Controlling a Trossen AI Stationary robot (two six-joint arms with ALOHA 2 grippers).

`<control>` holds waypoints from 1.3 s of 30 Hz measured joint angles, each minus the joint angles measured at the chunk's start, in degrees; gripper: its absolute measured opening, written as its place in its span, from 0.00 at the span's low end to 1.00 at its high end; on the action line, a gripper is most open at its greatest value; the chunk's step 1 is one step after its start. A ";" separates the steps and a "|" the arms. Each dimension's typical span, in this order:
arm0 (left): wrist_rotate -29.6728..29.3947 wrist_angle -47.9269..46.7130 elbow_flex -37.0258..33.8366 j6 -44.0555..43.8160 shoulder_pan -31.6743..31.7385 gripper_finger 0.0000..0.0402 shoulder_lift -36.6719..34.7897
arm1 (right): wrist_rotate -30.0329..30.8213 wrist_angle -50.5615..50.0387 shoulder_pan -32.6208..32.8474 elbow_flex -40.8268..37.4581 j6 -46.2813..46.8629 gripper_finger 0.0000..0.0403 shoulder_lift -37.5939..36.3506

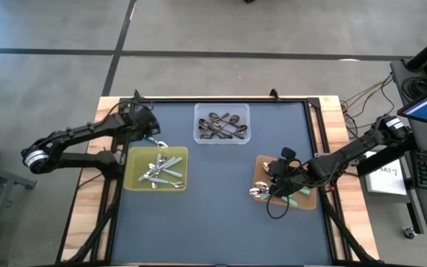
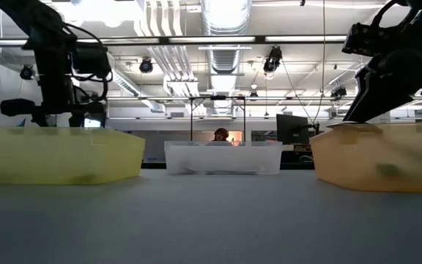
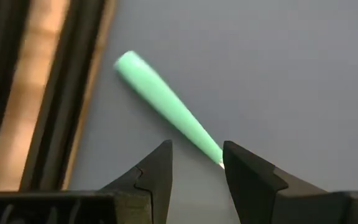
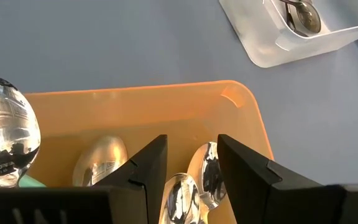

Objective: Sort silverware by color (type)
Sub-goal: Put the green spoon into the orange bin

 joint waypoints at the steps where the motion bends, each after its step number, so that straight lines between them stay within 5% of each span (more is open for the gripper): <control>1: -0.34 -0.23 -0.04 -2.97 0.03 0.31 0.00 | 0.00 0.00 -0.02 0.00 0.01 0.33 0.00; 12: -1.54 0.73 -0.04 -25.25 -0.14 0.31 6.33 | 0.00 0.02 -0.01 0.00 0.00 0.33 0.00; 18: 0.01 4.67 0.68 -30.33 -0.15 0.31 13.57 | -0.01 0.00 0.00 0.00 0.00 0.33 0.00; 30: -0.10 7.48 2.10 -31.02 -0.85 0.29 22.66 | 0.00 0.00 -0.02 0.00 0.00 0.33 0.00; 36: 0.52 10.31 6.24 -23.05 -0.95 0.07 23.19 | 0.00 0.02 -0.01 0.00 0.01 0.33 0.00; 39: -0.32 10.43 7.46 -19.33 -0.93 0.05 23.22 | -0.01 0.02 0.00 0.00 0.01 0.33 0.00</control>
